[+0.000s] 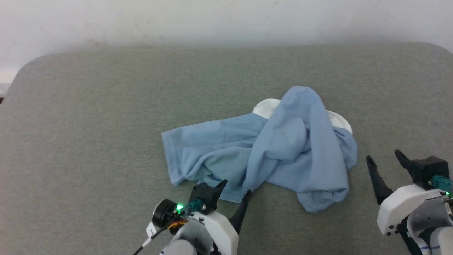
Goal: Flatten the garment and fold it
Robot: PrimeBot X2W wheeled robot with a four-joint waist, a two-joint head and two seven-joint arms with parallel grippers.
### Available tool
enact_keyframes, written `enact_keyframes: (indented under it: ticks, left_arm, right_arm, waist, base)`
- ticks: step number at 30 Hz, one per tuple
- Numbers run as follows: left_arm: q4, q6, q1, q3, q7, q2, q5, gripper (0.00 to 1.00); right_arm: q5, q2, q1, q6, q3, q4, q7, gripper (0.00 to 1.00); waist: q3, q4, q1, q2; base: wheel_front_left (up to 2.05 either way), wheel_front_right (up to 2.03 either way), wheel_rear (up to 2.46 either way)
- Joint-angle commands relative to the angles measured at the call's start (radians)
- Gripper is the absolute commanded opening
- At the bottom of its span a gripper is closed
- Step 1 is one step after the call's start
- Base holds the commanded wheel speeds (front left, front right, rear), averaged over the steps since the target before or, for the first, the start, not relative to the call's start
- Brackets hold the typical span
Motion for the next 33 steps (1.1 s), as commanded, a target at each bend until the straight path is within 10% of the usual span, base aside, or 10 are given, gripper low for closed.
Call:
enact_keyframes:
  ticks: [1, 12, 13, 14, 15, 33]
  left_arm:
    - [0.021, -0.011, -0.034, -0.006, 0.021, -0.001, -0.005, 1.00]
    - [0.192, 0.016, -0.158, -0.017, 0.087, 0.012, 0.022, 1.00]
    - [0.203, 0.013, -0.163, -0.018, 0.084, 0.012, 0.017, 0.86]
    - [0.211, 0.008, -0.167, -0.019, 0.076, 0.011, 0.010, 0.26]
    - [0.214, 0.003, -0.169, -0.019, 0.066, 0.011, 0.003, 0.00]
    - [-0.106, 0.133, -0.232, 0.196, -0.242, 0.092, -0.045, 0.00]
  right_arm:
    - [-0.010, 0.010, 0.014, -0.002, -0.003, -0.014, -0.004, 1.00]
    - [-0.026, 0.050, 0.018, -0.002, -0.027, -0.015, -0.029, 1.00]
    - [-0.027, 0.053, 0.017, -0.002, -0.028, -0.013, -0.032, 1.00]
    - [-0.029, 0.055, 0.016, -0.002, -0.029, -0.010, -0.034, 1.00]
    - [-0.030, 0.058, 0.016, -0.002, -0.030, -0.006, -0.036, 1.00]
    - [-0.043, 0.082, 0.024, -0.002, -0.022, 0.043, -0.051, 1.00]
  waist:
    - [0.041, -0.076, 0.0000, 0.0000]
    - [0.119, -0.153, 0.0000, 0.0000]
    - [0.121, -0.153, 0.0000, 0.0000]
    - [0.121, -0.153, 0.0000, 0.0000]
    - [0.120, -0.151, 0.0000, 0.0000]
    - [0.017, -0.078, 0.0000, 0.0000]
  base:
    - [0.00, 0.00, 0.00]
    - [0.00, 0.00, 0.00]
    - [0.00, 0.00, 0.00]
    - [0.00, 0.00, 0.00]
    - [0.00, 0.00, 0.00]
    - [0.00, 0.00, 0.00]
